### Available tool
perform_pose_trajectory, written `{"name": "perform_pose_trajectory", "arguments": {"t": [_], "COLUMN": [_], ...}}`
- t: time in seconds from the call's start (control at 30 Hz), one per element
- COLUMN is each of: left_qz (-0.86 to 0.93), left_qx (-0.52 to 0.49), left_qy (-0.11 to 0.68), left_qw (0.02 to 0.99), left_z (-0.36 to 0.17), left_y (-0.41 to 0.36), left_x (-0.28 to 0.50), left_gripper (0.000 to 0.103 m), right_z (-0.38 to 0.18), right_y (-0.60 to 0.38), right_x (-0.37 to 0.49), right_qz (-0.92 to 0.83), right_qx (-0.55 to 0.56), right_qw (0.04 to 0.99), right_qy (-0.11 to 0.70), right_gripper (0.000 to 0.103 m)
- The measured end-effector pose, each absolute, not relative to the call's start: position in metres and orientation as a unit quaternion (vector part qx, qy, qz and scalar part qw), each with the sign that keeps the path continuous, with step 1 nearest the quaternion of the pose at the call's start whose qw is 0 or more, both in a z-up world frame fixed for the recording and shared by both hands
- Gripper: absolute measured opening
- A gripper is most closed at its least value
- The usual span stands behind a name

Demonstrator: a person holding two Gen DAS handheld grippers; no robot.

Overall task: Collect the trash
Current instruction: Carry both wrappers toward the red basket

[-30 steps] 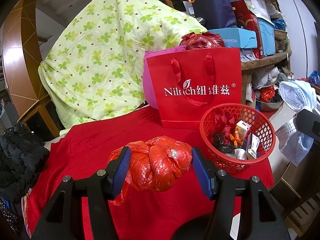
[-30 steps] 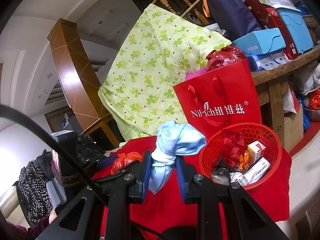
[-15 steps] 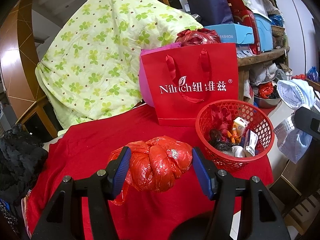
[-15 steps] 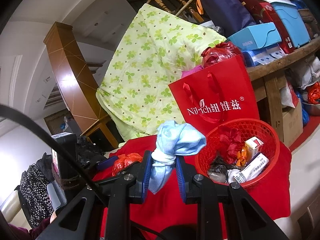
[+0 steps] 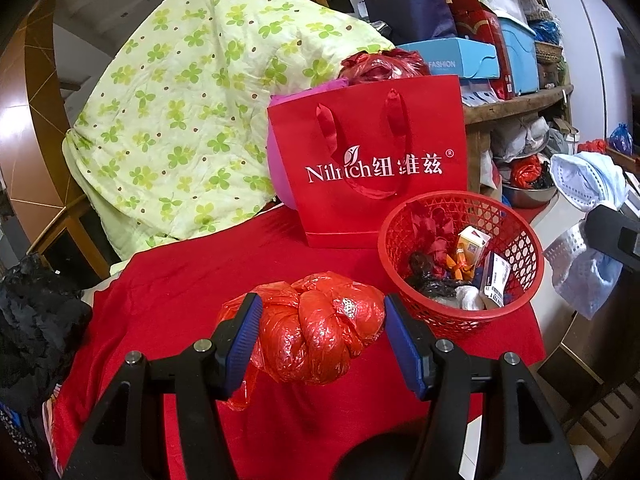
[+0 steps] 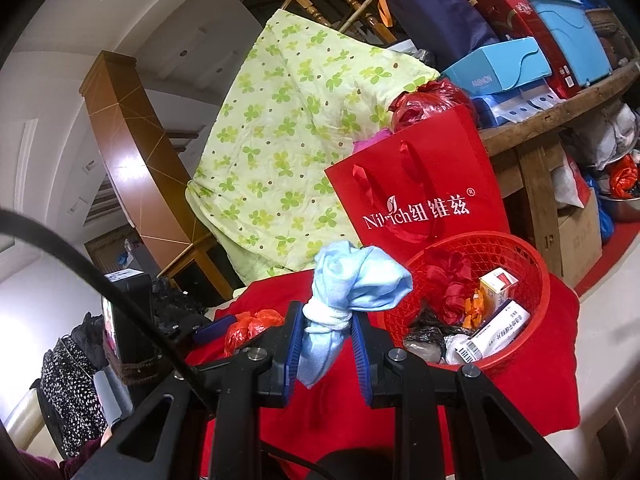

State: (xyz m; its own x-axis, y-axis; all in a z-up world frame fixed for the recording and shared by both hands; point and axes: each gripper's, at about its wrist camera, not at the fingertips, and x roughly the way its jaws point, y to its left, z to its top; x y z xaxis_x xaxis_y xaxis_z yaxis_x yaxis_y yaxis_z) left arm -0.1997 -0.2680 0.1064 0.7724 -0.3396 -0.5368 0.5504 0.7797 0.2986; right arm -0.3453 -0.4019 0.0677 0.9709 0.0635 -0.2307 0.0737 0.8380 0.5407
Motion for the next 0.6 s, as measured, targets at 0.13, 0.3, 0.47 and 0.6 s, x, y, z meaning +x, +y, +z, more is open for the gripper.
{"name": "perform_pose_trajectory", "arguments": {"t": [0.13, 0.3, 0.47, 0.6], "left_qz": [-0.246, -0.248, -0.250, -0.249], "left_qx": [0.228, 0.231, 0.235, 0.238], "left_qy": [0.236, 0.238, 0.242, 0.243], "left_qw": [0.912, 0.910, 0.908, 0.907], "left_z": [0.104, 0.101, 0.097, 0.095], "left_y": [-0.271, -0.274, -0.277, -0.280], "left_x": [-0.200, -0.200, -0.199, -0.199], "left_gripper": [0.064, 0.064, 0.064, 0.064], "right_z": [0.065, 0.062, 0.058, 0.056], "right_y": [-0.407, -0.411, -0.414, -0.417], "right_x": [-0.345, -0.345, -0.343, -0.342], "right_qz": [-0.004, -0.005, -0.006, -0.007], "right_qx": [0.291, 0.296, 0.302, 0.306], "right_qw": [0.949, 0.947, 0.945, 0.943], "right_qy": [0.121, 0.123, 0.126, 0.128], "right_gripper": [0.025, 0.025, 0.026, 0.026]}}
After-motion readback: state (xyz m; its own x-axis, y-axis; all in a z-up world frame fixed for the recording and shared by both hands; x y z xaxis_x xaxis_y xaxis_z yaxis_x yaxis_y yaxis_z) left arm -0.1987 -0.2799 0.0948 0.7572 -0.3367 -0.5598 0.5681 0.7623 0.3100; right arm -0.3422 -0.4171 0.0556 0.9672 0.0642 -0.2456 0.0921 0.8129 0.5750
